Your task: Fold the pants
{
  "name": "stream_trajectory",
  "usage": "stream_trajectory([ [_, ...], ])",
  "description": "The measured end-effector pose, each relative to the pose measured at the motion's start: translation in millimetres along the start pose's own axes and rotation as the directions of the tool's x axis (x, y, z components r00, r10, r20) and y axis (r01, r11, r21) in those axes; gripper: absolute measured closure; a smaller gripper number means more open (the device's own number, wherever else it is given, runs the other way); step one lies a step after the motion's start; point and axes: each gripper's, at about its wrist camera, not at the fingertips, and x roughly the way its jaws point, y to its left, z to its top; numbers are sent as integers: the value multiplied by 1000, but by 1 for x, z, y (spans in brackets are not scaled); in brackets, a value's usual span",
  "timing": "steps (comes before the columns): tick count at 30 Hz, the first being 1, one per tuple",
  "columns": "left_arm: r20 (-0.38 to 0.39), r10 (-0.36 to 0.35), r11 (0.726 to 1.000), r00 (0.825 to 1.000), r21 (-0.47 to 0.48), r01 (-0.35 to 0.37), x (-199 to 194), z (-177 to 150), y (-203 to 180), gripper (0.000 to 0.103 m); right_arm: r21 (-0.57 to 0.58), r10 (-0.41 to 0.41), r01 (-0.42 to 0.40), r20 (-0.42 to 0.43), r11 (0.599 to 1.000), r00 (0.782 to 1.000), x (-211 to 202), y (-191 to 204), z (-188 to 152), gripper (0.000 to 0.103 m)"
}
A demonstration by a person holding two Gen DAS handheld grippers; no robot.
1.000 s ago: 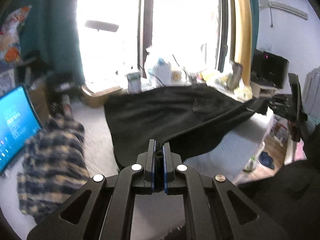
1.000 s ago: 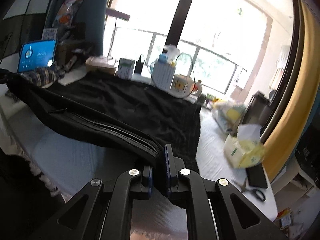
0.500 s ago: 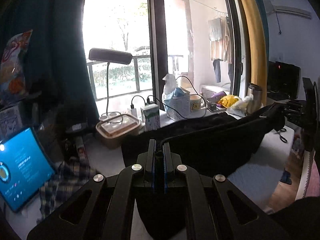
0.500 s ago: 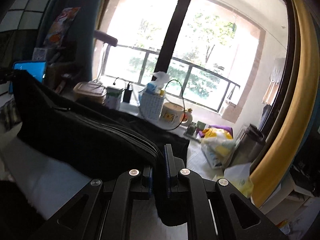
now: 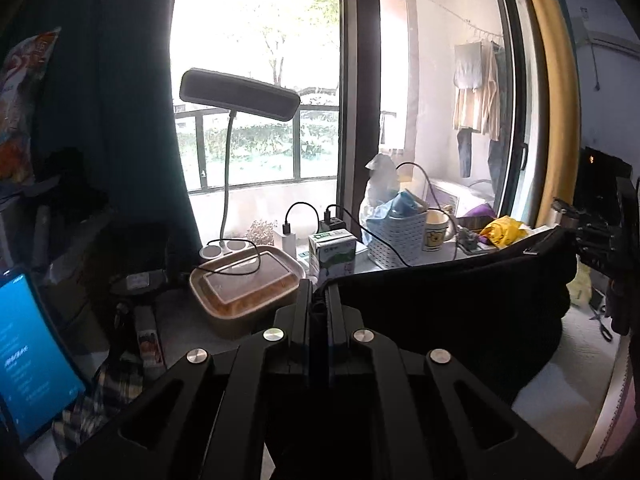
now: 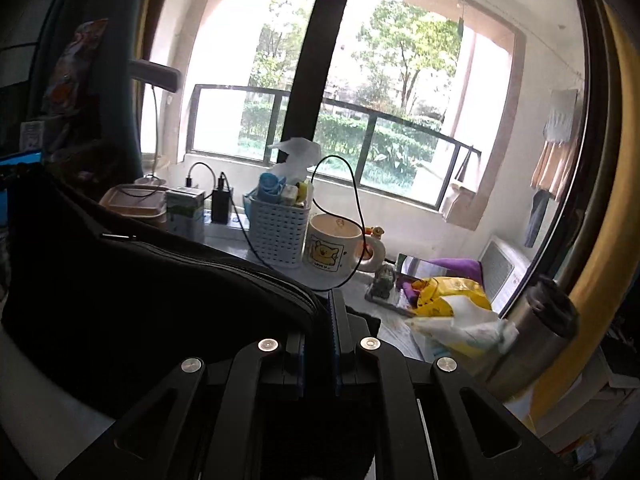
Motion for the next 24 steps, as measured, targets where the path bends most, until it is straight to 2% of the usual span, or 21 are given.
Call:
stream_trajectory([
  [8,-52,7,1000,999,21,-6,73,17,12,99,68,43,-38,-69,997,997,75,-24,12,94],
  [14,-105,24,1000,994,22,-22,127,14,21,99,86,73,-62,-134,994,988,125,-37,12,94],
  [24,-207,20,1000,978,22,-16,176,5,28,98,85,94,-74,-260,994,961,195,-45,11,94],
])
